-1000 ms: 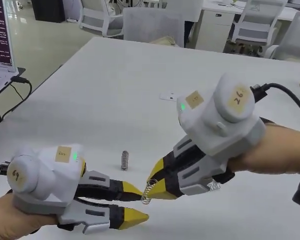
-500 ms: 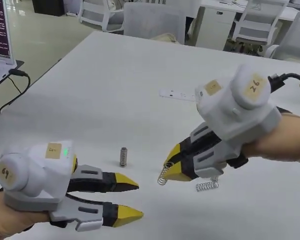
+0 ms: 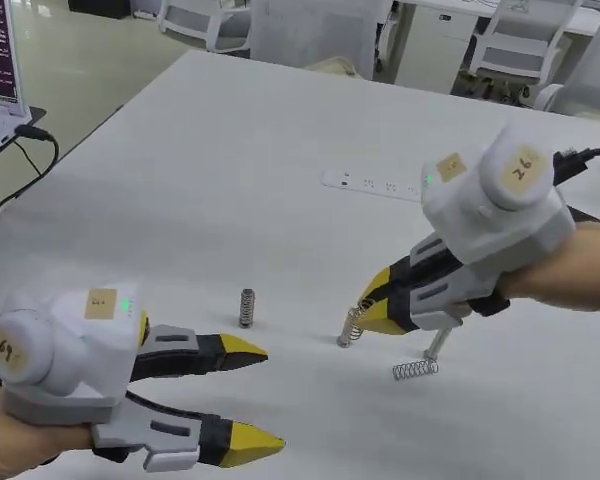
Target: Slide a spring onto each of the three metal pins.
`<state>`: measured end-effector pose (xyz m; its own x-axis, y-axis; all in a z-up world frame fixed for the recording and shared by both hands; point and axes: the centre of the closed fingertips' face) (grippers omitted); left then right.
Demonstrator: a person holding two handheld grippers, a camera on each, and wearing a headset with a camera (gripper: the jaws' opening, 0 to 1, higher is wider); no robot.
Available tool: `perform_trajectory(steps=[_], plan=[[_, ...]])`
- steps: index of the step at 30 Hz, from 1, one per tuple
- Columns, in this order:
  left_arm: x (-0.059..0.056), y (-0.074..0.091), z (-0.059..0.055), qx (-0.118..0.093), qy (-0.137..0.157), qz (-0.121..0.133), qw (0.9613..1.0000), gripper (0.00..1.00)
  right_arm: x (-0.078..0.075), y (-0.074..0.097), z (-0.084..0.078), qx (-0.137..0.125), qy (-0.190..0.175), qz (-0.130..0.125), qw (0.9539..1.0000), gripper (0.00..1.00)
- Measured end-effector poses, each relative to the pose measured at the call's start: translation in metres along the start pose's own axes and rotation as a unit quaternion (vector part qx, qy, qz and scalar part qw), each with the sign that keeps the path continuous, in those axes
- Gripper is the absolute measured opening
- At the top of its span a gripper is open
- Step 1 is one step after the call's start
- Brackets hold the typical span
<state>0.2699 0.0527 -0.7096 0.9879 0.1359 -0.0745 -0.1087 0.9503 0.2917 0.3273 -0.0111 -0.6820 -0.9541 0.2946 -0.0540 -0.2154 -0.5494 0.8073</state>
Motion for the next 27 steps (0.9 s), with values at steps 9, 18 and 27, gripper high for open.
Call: perform_trajectory(steps=[9, 18, 27], plan=[[0.000, 0.000, 0.002, -0.009, 0.011, 0.000, 0.9999, 0.56, -0.024, -0.001, -0.003, 0.006, -0.007, -0.034, 0.9994, 0.08], [0.004, 0.001, -0.001, -0.011, 0.023, 0.010, 0.9996, 0.66, -0.037, -0.007, -0.006, 0.011, -0.013, -0.043, 0.9989, 0.08], [0.013, 0.005, -0.007, -0.018, 0.036, 0.029, 0.9988, 0.76, -0.042, -0.007, -0.004, 0.010, -0.014, -0.049, 0.9986, 0.08]])
Point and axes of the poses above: the centre of the closed fingertips' face, and the gripper's own axes: y roughly backward along the fingers, x roughly to its left, z roughly out of its top, and after that the axes turned 1 degree about z, right-handed
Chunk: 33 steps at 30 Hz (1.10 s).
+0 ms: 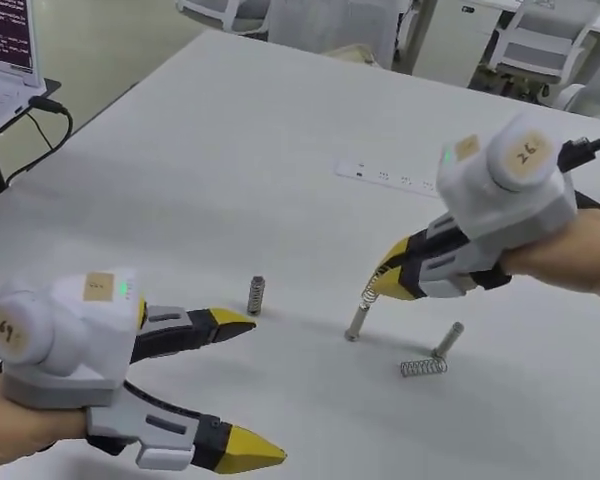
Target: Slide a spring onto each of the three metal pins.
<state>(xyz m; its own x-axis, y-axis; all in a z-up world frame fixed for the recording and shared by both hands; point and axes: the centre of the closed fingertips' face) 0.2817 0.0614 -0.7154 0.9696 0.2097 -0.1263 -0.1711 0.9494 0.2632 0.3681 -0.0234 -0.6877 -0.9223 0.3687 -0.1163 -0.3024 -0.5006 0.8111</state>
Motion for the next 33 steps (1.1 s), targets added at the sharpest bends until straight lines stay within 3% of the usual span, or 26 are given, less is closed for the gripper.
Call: perform_trajectory(steps=[10, 33], plan=[[0.005, 0.001, -0.003, 0.000, -0.004, 0.016, 0.9999, 0.85, -0.003, -0.002, 0.002, 0.002, 0.000, 0.000, 1.0000, 0.08], [0.003, 0.000, -0.005, 0.006, -0.009, 0.014, 0.9998, 0.87, -0.002, -0.015, -0.010, 0.027, -0.005, 0.018, 0.9995, 0.08]])
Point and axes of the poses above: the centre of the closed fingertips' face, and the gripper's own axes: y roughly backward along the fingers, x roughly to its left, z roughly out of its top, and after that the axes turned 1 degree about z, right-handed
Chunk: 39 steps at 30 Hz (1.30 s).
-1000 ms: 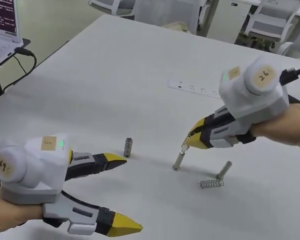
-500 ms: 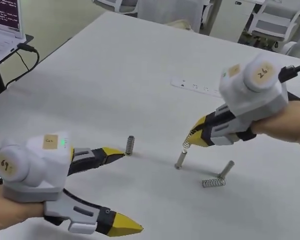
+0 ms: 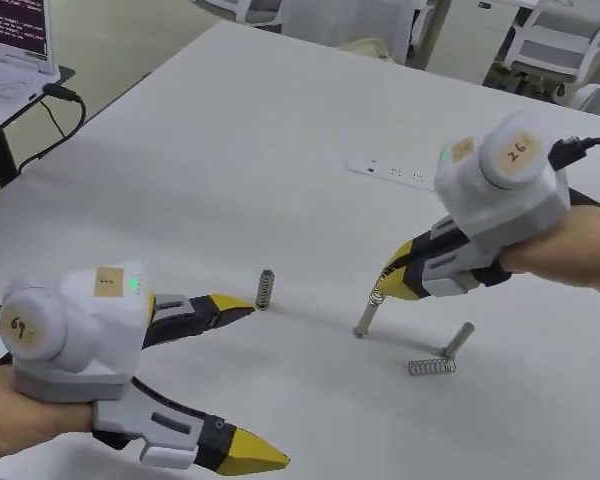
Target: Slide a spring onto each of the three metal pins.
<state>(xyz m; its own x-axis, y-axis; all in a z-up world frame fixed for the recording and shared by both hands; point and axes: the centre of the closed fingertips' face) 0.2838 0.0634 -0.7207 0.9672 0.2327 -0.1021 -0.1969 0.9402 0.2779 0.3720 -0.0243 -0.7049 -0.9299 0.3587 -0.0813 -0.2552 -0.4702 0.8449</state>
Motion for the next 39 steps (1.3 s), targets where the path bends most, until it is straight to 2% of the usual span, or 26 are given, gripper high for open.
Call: perform_trajectory(steps=[18, 39], plan=[[-0.002, 0.000, -0.001, 0.004, 0.002, -0.003, 1.0000, 0.85, 0.000, -0.008, -0.006, 0.005, -0.004, 0.006, 1.0000, 0.08], [0.000, 0.000, -0.001, 0.006, 0.008, 0.001, 1.0000, 0.84, 0.000, -0.038, -0.026, 0.007, -0.025, 0.014, 0.9996, 0.08]])
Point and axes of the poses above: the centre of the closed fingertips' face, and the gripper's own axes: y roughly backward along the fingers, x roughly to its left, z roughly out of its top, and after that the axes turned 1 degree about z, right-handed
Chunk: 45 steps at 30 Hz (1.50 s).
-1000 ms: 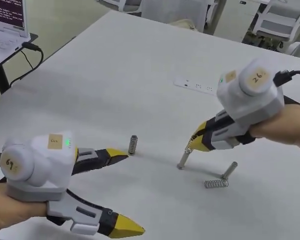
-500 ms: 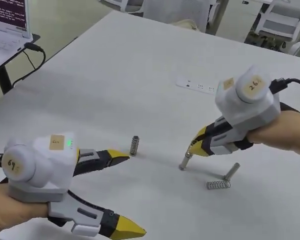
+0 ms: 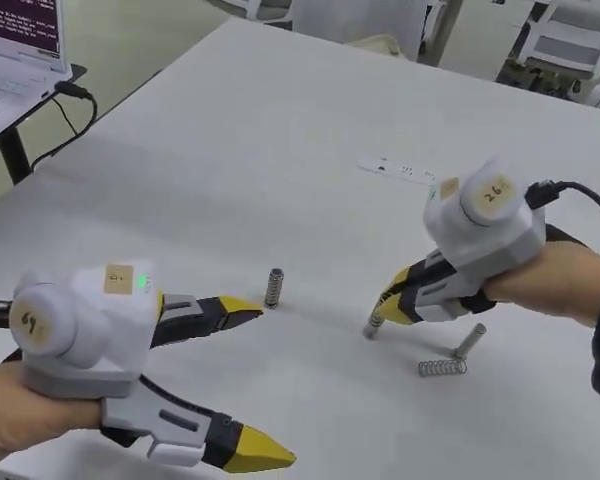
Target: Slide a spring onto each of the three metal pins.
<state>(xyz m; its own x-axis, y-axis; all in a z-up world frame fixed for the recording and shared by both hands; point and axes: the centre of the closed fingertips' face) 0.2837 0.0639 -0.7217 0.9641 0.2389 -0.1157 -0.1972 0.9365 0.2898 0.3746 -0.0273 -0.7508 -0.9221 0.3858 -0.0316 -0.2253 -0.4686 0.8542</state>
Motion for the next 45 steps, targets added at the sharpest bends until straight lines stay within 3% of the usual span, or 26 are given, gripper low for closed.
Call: perform_trajectory(steps=[11, 21, 33, 45], plan=[[0.001, 0.000, -0.001, 0.002, 0.001, 0.001, 1.0000, 0.83, -0.001, -0.012, -0.009, 0.004, 0.004, -0.004, 1.0000, 0.08], [0.000, 0.001, -0.002, 0.004, 0.002, 0.000, 1.0000, 0.81, -0.001, -0.011, -0.009, -0.004, -0.003, -0.005, 1.0000, 0.13], [-0.001, 0.001, -0.003, 0.007, 0.001, -0.002, 1.0000, 0.81, -0.007, 0.001, -0.015, -0.014, -0.018, -0.015, 0.9996, 0.16], [-0.001, 0.001, -0.002, 0.010, 0.002, -0.002, 0.9999, 0.80, -0.005, 0.014, -0.031, -0.017, -0.032, -0.021, 0.9991, 0.16]])
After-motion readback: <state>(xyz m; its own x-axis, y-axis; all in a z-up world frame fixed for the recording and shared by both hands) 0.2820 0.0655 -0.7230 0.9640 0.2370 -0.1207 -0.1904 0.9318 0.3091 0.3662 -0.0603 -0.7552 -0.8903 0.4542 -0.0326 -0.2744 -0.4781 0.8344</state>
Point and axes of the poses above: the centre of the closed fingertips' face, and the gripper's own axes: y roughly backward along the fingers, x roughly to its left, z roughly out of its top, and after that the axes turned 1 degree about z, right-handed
